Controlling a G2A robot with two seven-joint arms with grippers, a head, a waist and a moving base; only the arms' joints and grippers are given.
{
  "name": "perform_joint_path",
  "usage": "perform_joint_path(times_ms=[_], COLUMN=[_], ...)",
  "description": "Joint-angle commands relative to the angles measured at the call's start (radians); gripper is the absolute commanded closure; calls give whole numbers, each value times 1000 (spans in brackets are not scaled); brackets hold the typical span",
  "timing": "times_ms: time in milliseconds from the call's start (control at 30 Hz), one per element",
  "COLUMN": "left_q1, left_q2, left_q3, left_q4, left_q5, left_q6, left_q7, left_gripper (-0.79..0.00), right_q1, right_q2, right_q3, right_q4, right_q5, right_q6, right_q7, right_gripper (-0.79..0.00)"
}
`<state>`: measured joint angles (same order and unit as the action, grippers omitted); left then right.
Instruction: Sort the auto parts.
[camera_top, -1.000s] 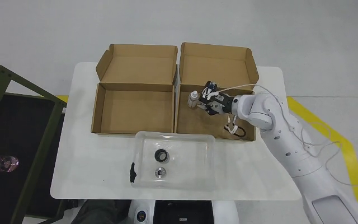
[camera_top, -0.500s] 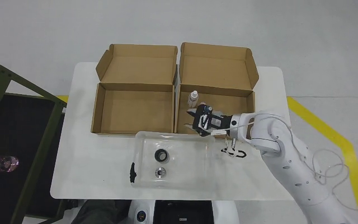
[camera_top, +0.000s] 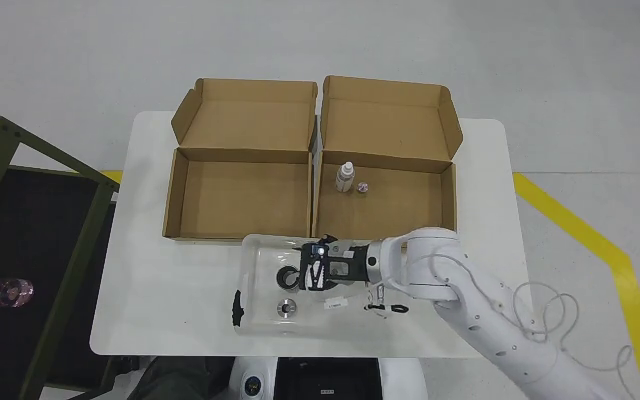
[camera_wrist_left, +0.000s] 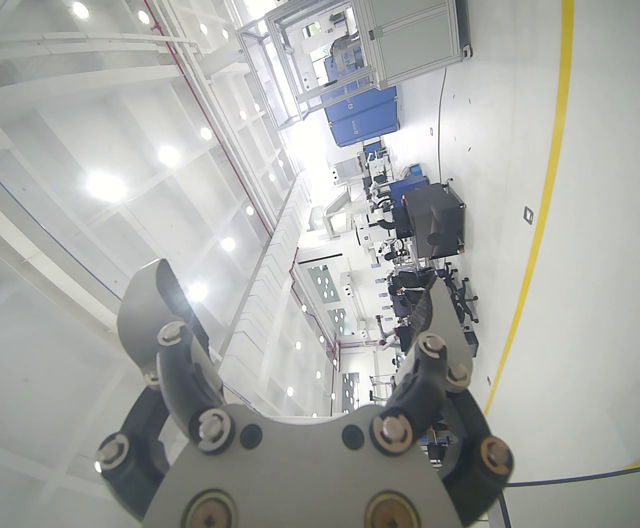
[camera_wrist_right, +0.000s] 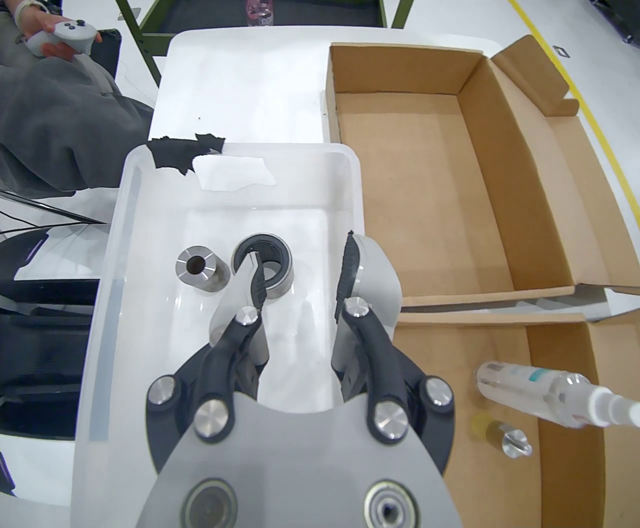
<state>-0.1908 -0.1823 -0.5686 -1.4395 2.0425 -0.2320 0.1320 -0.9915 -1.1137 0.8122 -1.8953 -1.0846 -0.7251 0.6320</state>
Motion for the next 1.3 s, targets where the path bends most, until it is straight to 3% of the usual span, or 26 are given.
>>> perform_joint_path(times_ms=[0, 400, 867, 1267], left_q1=[0, 0, 0, 0], left_q2=[0, 0, 0, 0], left_q3=[0, 0, 0, 0], left_q4=[0, 0, 0, 0], left_q5=[0, 0, 0, 0], left_q6=[0, 0, 0, 0], left_q7=[0, 0, 0, 0], left_gripper=[-785, -785, -785, -785], right_q1=[2, 19, 35, 63], right_q2=[-3, -29, -47, -71], right_q3=[-14, -111, -139, -177], right_q4=[2, 47, 120, 184], right_q5=[-8, -52, -89, -115], right_q6=[5, 17, 44, 62], right_q7=[-1, -12, -23, -38], right_gripper=[-289, -348, -526, -533])
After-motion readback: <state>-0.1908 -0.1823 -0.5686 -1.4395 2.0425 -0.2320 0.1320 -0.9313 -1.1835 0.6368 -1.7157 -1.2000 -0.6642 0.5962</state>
